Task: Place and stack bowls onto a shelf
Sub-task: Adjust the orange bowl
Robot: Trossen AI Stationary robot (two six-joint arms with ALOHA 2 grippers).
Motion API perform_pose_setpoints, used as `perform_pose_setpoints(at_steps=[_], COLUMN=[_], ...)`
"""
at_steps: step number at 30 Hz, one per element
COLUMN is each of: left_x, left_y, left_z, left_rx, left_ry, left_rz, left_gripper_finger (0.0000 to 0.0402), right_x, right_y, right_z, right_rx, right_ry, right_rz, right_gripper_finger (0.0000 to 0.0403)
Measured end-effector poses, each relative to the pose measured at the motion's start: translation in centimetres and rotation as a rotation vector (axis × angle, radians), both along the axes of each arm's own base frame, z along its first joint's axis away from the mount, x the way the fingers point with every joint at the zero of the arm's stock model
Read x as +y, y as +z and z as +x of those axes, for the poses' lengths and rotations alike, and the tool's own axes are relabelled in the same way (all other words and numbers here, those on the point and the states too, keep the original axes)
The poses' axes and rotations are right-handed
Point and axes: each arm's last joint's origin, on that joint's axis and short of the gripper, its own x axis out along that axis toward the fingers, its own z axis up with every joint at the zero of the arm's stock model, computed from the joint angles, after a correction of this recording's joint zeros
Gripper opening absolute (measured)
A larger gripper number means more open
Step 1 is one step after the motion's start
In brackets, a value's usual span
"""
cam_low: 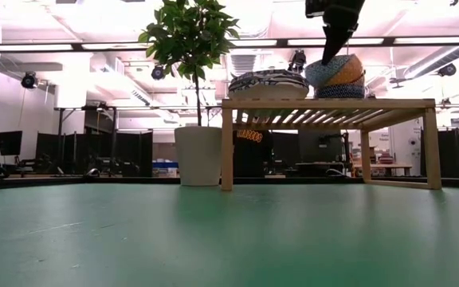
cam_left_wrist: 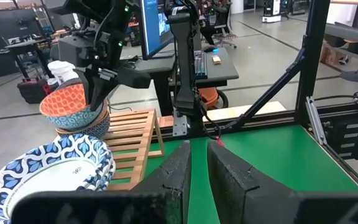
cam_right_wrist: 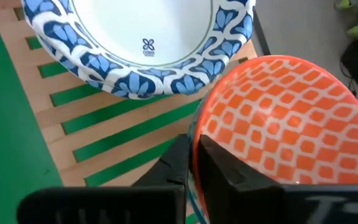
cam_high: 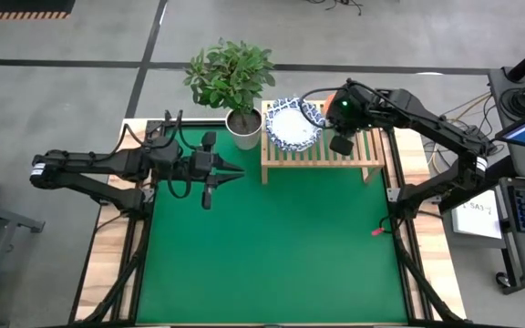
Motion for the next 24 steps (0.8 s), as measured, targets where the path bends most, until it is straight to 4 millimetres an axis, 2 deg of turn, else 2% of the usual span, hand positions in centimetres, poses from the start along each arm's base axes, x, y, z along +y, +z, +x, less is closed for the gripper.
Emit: perform_pose_setpoints(at_steps=[12,19,24], left_x=[0.0,0.0,0.0], left_y=[-0.2,-0.2,-0.2], left_z=[0.0,0.0,0.0], left_rx=[0.017,0.017,0.017], left_ry=[0.0,0.0,0.0], left_rz=[0.0,0.0,0.0], left_gripper_finger=[0.0035,0.0035,0.0035], right_x=[0.4,0.7,0.7], right_y=[0.7,1.7,1.7], right_z=[-1.3,-1.7,-1.6], right_rx=[0.094,0.045,0.002], right_ry=[-0.054,-0.083,-0.089], right_rz=[-0.037,-0.009,0.02], right_gripper_finger=[0.0012,0.0011,0.0011])
